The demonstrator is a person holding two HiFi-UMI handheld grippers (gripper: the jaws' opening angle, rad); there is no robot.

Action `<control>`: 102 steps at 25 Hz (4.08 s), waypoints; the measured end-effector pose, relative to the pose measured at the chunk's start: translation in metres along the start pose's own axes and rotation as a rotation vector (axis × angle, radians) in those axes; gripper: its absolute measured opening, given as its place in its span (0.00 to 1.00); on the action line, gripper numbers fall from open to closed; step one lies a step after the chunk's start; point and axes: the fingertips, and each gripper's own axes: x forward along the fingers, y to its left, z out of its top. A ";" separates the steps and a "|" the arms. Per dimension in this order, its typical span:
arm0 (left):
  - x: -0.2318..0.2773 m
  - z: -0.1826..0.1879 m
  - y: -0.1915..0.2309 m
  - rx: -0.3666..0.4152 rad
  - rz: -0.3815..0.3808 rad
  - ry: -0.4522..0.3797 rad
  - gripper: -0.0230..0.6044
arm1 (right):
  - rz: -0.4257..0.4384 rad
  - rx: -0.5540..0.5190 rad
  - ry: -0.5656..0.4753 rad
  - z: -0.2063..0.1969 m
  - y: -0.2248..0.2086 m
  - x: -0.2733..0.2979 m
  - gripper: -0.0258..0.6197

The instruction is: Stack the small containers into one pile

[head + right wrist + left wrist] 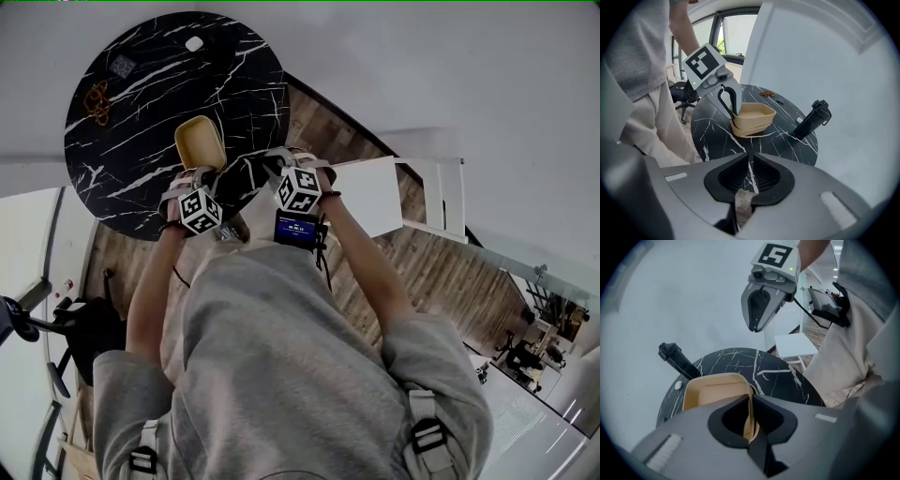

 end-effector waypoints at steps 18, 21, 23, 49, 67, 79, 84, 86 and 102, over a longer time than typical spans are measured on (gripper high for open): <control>-0.061 -0.037 0.066 -0.749 0.255 -0.223 0.16 | 0.109 -0.010 -0.186 0.098 -0.044 0.050 0.12; -0.060 -0.054 0.068 -0.791 0.269 -0.178 0.16 | 0.134 -0.026 -0.216 0.116 -0.046 0.059 0.12; -0.060 -0.061 0.069 -0.812 0.278 -0.161 0.16 | 0.156 -0.048 -0.217 0.120 -0.045 0.066 0.12; -0.022 -0.072 0.059 -0.854 0.219 -0.073 0.16 | 0.279 -0.035 -0.127 0.084 -0.033 0.108 0.12; -0.039 -0.047 0.079 -0.823 0.265 -0.128 0.16 | 0.203 -0.002 -0.194 0.100 -0.050 0.088 0.12; -0.161 0.047 0.145 -0.696 0.511 -0.461 0.16 | -0.181 0.098 -0.589 0.193 -0.090 -0.051 0.11; -0.229 0.077 0.141 -0.618 0.610 -0.584 0.16 | -0.289 0.180 -0.751 0.222 -0.081 -0.123 0.10; -0.253 0.083 0.135 -0.602 0.639 -0.625 0.16 | -0.324 0.201 -0.791 0.227 -0.073 -0.149 0.09; -0.305 0.108 0.049 -0.633 0.601 -0.713 0.06 | -0.482 0.306 -0.814 0.207 0.007 -0.225 0.06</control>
